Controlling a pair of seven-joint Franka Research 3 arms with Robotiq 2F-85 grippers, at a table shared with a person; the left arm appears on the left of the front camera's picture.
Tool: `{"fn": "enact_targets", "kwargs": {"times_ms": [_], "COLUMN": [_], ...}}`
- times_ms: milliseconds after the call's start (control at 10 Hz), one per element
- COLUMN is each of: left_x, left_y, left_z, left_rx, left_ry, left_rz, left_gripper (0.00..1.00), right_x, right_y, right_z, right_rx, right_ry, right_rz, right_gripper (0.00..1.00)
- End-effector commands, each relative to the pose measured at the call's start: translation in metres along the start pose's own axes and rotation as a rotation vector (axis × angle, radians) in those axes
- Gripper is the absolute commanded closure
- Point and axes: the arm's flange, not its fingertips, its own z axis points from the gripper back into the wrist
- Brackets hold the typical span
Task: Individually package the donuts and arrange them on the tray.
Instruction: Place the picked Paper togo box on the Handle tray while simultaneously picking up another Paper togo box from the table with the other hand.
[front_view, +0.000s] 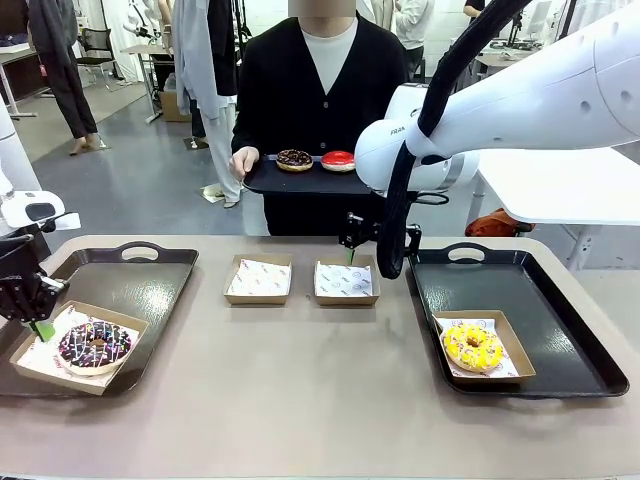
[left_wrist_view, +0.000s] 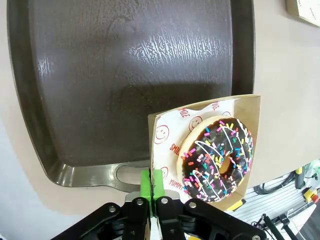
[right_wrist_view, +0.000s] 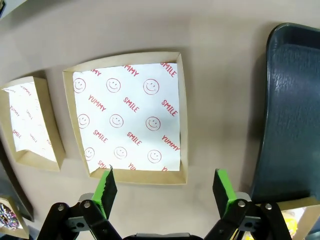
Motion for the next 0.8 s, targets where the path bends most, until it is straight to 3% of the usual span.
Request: {"fn": "enact_targets", "kwargs": {"times_ms": [0, 700], "left_x": [0.000, 0.004], "left_y": [0.000, -0.002], "left_z": [0.001, -0.005], "left_rx": [0.000, 0.011], "left_ry": [0.000, -0.032], "left_rz": [-0.001, 0.051], "left_gripper": [0.99, 0.99], "right_x": [0.000, 0.010], "right_y": [0.001, 0.007], "right_z": [0.002, -0.028], "right_rx": [-0.003, -0.144], "right_ry": [0.008, -0.206], "right_rz": [-0.001, 0.013], "right_gripper": [0.00, 0.00]}}
